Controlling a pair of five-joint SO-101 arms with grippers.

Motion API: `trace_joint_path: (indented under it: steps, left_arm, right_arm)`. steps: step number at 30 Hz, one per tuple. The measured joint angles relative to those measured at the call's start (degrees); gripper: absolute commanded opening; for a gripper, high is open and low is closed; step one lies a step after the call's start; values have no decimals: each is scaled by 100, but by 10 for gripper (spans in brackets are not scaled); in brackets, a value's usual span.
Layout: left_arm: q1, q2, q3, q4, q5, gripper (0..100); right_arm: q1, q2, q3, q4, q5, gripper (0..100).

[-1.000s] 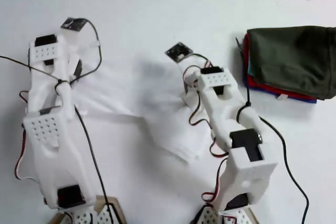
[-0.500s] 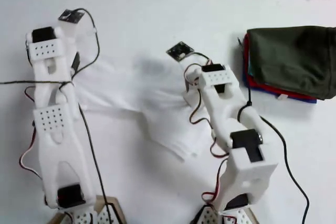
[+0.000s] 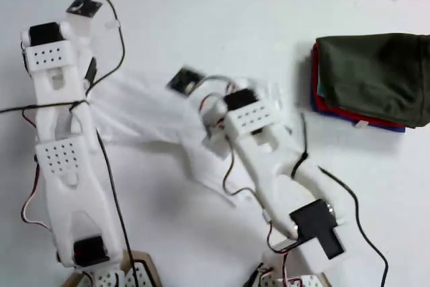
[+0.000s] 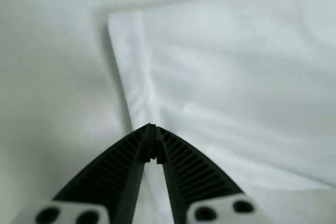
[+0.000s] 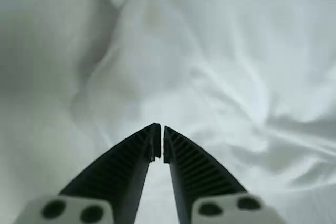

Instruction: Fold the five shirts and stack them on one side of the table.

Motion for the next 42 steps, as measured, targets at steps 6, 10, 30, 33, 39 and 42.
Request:
trace_joint_path:
  steps: [6, 10, 30, 33, 39, 42]
  left_arm:
    - [0, -571, 1565, -79, 0, 26]
    - [0, -862, 2365, -334, 0, 26]
    - [0, -3499, 6031, -2251, -35, 26]
    - [-9, -3736, 6585, -2549, -35, 25]
    - [-9, -3745, 7877, -4000, -35, 25]
    - [-9, -3851, 8264, -4536, -26, 25]
  right_arm:
    - [-334, -9, 888, -686, 0, 18]
    - [-229, -9, 1292, -1407, 0, 18]
    - [141, 88, 1363, -1530, 457, 18]
    - [-176, -396, 1407, -1310, 484, 18]
    - [-466, -888, 1424, -782, 466, 18]
    - [-738, -897, 1468, -466, 475, 28]
